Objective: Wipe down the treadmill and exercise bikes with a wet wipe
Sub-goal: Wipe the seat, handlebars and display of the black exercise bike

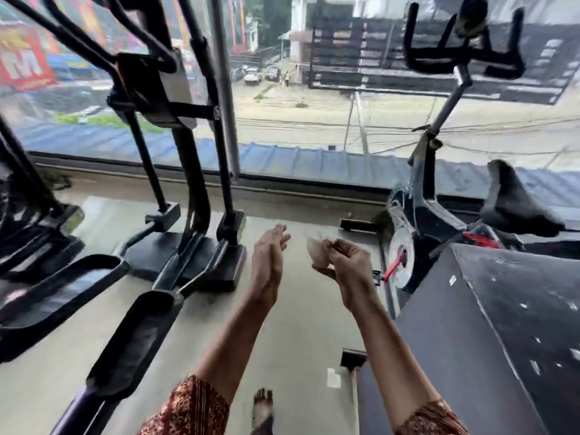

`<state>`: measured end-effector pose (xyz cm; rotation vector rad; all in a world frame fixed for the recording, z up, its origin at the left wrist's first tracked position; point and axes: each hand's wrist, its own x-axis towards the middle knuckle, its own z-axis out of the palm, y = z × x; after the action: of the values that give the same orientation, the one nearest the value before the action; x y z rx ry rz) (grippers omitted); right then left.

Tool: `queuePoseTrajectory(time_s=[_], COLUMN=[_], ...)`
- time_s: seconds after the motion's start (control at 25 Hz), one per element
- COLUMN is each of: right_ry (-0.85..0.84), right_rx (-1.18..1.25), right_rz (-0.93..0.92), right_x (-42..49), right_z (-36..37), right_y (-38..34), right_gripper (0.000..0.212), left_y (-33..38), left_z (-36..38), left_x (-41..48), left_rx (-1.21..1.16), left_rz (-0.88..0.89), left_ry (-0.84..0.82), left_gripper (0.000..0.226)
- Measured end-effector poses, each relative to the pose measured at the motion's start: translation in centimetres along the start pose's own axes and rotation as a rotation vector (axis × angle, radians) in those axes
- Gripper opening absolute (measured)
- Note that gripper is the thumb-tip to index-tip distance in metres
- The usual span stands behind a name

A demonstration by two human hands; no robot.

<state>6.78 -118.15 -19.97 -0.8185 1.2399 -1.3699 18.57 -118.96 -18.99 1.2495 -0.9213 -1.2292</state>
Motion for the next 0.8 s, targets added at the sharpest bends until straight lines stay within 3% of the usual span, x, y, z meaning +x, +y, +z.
queuePoseTrajectory(time_s=[0.12,0.4,0.52,0.8], right_ry=[0.128,0.358,0.472,0.433], right_rx=[0.036,0.033,-0.003,-0.008], right_rz=[-0.023,-0.136,-0.184,-0.22], right_x=[9.0,26.7,35.7,57.7], right_z=[0.1,0.0,-1.3,-4.7], right_y=[-1.8,-6.2,-6.1,-12.2], right_gripper=[0.014,0.01,0.019,0.02], left_y=[2.3,5.4,4.8,7.8], left_z=[4.0,12.9,17.2,30.5], left_x=[9.6,27.4,34.7,53.1], left_rx=[0.021,0.075,0.079,0.063], left_rz=[-0.061,-0.006,-0.036,-0.006], left_ry=[-0.12,-0.346,-0.394,-0.479], left_gripper=[0.031,0.028,0.026,0.027])
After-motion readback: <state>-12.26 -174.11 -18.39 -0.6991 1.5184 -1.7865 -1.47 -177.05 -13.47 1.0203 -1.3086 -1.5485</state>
